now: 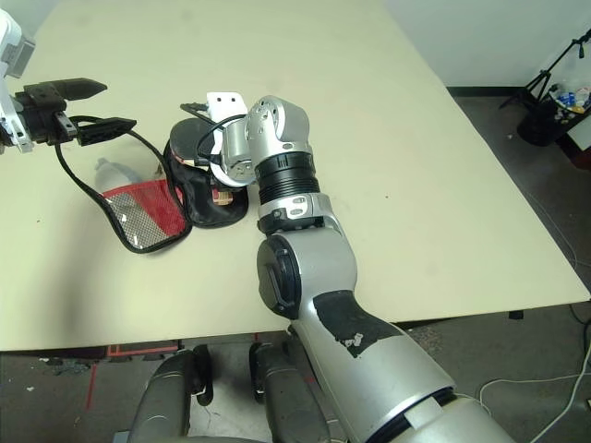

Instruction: Store the ping-pong paddle in its case and zip it.

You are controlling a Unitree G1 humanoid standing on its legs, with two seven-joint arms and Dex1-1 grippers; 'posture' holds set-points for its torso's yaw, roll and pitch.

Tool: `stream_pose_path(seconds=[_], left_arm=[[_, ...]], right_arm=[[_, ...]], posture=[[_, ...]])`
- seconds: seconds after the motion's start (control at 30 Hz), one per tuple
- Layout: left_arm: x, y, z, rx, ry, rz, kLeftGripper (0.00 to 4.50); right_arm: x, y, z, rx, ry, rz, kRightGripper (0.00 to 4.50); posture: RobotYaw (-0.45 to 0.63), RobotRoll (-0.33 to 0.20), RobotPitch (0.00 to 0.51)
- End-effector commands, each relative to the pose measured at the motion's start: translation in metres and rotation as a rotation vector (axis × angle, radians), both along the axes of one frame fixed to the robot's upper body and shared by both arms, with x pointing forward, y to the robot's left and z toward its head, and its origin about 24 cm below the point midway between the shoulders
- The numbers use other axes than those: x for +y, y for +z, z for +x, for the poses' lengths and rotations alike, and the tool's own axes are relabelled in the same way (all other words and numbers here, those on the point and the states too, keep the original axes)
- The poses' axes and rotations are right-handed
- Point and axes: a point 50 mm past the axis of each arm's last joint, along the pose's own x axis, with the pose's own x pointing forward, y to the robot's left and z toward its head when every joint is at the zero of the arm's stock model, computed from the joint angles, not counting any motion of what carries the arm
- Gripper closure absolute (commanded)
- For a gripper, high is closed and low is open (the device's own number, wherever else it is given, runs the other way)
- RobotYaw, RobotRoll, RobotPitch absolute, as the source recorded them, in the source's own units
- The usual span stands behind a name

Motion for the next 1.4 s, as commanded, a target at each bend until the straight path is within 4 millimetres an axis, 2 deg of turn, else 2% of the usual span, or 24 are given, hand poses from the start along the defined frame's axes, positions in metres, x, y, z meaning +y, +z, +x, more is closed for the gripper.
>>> stream_pose_path(seconds=[0.03,0.07,0.27,0.33,0.37,0.47,0.57,0.7,0.8,0.9,1.03,1.17,1.3,1.4], left_arm=[[0.003,0.000,-0.004,-0.001,0.009,0.007,0.00],[0.003,0.000,-0.003,-0.001,0.008,0.007,0.00],[0.002,0.001,-0.002,-0.006,0.009,0.005,0.00],[0.002,0.003,-0.002,-0.016,0.011,0.001,0.00],[0.002,0.004,-0.001,-0.023,0.014,-0.001,0.00],[0.008,0.013,0.001,-0.086,0.065,-0.021,0.00],[0.022,0.027,0.007,-0.176,0.171,-0.065,0.00],[0.054,0.040,0.012,-0.260,0.353,-0.123,0.00],[0.080,0.038,0.013,-0.271,0.475,-0.149,0.00],[0.102,0.026,0.012,-0.248,0.571,-0.162,0.00],[0.130,-0.001,0.006,-0.206,0.708,-0.164,0.00],[0.148,-0.024,-0.003,-0.146,0.784,-0.160,0.00],[0.151,-0.047,-0.008,-0.040,0.768,-0.158,0.00],[0.136,-0.054,-0.004,0.028,0.649,-0.141,0.00]], right_arm=[[0.035,0.001,-0.014,-0.005,0.106,0.033,2.93],[0.036,0.002,-0.014,-0.004,0.112,0.037,2.54],[0.039,0.006,-0.016,-0.009,0.138,0.062,0.81],[0.035,0.013,-0.013,-0.044,0.134,0.085,0.19],[0.032,0.018,-0.011,-0.076,0.135,0.101,0.05],[0.011,0.031,0.001,-0.202,0.125,0.147,0.05],[-0.018,0.033,0.012,-0.298,0.099,0.205,0.05],[-0.072,0.033,0.024,-0.500,0.040,0.254,0.05],[-0.102,0.026,0.023,-0.577,0.041,0.221,0.05],[-0.120,0.019,0.022,-0.590,-0.004,0.257,0.05],[-0.146,0.004,0.022,-0.622,-0.088,0.210,0.05],[-0.151,-0.001,0.018,-0.648,-0.073,0.202,0.05],[-0.161,-0.003,0.017,-0.675,-0.070,0.175,0.05],[-0.164,-0.003,0.016,-0.667,-0.076,0.173,0.05]], posture=[[-0.04,0.000,0.220],[-0.04,0.000,0.219],[-0.05,0.000,0.216],[-0.05,0.000,0.209],[-0.04,0.000,0.208],[-0.04,0.000,0.202],[-0.04,0.000,0.198],[-0.05,0.000,0.193],[-0.05,0.000,0.195],[-0.06,0.000,0.197],[-0.06,0.000,0.203],[-0.06,0.000,0.209],[-0.06,0.000,0.214],[-0.06,0.000,0.221]])
